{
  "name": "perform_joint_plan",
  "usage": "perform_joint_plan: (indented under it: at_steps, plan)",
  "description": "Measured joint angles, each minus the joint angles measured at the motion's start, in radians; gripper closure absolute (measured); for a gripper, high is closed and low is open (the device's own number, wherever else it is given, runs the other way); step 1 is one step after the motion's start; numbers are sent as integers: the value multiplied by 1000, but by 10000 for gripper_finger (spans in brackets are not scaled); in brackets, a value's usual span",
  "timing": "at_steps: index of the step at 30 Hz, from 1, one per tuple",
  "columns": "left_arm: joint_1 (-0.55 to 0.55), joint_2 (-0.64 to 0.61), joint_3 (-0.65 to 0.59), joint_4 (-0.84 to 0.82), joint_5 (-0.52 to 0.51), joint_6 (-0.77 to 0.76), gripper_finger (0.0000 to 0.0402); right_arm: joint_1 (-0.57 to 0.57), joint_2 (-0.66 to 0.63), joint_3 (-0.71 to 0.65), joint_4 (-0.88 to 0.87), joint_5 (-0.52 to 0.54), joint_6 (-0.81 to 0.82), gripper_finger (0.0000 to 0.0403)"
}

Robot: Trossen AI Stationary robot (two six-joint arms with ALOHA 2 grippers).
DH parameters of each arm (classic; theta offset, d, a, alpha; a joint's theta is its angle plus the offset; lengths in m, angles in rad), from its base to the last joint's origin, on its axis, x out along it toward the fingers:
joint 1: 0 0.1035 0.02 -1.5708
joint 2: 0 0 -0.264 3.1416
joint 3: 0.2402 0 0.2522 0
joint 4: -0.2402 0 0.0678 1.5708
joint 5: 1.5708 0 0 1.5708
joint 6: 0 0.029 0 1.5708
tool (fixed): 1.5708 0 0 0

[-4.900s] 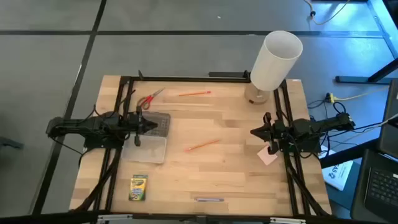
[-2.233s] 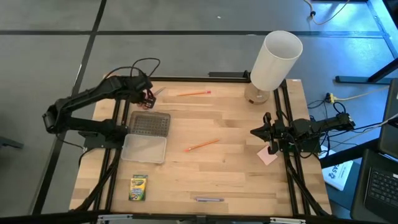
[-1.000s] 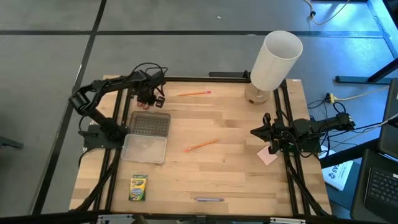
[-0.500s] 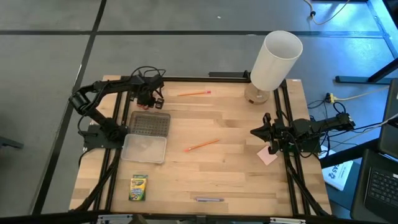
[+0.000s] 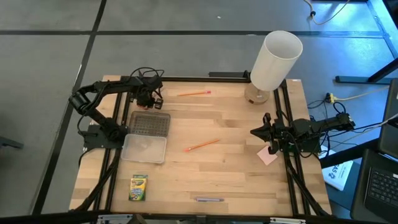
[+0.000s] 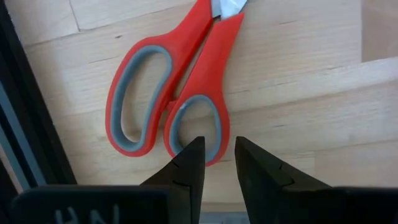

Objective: Pack school essentials
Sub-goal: Put the red scissors into the transparent supply box

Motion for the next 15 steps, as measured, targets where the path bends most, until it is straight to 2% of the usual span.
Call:
perform_joint_plan:
  at_steps: [15]
  plan:
    - [0,38,-32,51,-1,1,319,0,0,0,0,0,4,380]
